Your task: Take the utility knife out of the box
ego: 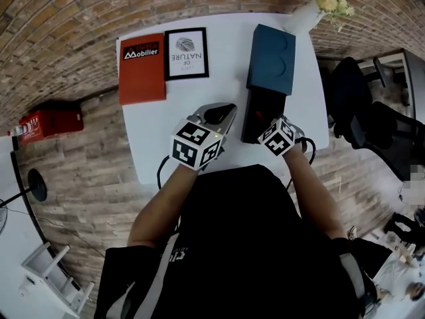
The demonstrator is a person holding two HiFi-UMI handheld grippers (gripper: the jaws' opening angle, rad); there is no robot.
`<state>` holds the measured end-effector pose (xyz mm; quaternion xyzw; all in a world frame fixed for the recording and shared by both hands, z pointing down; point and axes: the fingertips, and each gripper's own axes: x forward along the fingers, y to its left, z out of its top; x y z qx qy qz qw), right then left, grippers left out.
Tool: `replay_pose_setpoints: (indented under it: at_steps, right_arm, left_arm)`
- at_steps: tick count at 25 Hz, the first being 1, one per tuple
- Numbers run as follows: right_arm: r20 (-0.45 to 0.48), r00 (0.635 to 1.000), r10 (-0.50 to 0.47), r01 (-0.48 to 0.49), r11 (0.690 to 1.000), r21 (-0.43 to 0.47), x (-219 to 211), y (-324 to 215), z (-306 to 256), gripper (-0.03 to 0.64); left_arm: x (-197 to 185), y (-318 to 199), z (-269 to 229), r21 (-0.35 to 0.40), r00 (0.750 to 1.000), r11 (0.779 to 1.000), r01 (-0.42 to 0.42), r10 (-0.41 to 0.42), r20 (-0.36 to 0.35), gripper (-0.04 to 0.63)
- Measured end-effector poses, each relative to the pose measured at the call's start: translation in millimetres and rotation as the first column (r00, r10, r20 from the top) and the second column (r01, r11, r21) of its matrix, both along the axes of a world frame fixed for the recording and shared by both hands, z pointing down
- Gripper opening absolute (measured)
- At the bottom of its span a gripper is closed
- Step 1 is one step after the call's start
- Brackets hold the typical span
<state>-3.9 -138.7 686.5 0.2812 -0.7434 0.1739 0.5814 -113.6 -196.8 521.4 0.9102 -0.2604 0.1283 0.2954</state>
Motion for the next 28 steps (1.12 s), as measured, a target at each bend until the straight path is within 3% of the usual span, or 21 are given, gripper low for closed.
replay_pose_setpoints:
  at_steps: [7,13,14,21,25,28]
  right_arm:
    - [-0.082,0.986,-0.147,0.152,0.987,0.054,-2.2,8.0,8.2,0.049]
    - [-0.034,0.992,-0.125,0.125,0.992,0.008,-0.8,7.3,4.5,0.030]
    - [-0.023,0.992,-0.122,0.122,0.993,0.002,-0.7,7.4,3.0,0.001]
    - [0.046,0.995,-0.091,0.093,0.995,-0.043,-2.4,8.3,-6.0,-0.002]
    - [-0.006,0.987,-0.158,0.158,0.987,0.026,1.4,7.2,-13.6,0.002]
    - [-0.074,0.959,-0.275,0.278,0.960,0.037,2.4,-0.1,-12.2,0.085]
  left_arm:
    - [0.7,3.4,-1.0,-0.006,1.000,1.000,0.012,-0.012,-0.016,0.006]
    - [-7.0,4.0,-10.5,0.017,0.999,0.999,0.028,-0.027,-0.023,0.006]
    - [-9.0,4.1,-11.0,0.017,0.999,0.999,0.028,-0.028,-0.023,0.006]
    - [-19.2,3.5,-11.9,0.014,1.000,1.000,0.027,-0.027,-0.014,0.006]
    - [-17.5,2.1,-10.2,0.009,1.000,1.000,0.018,-0.018,-0.014,0.006]
    - [-15.6,0.1,-7.7,0.003,1.000,1.000,0.015,-0.015,-0.016,0.006]
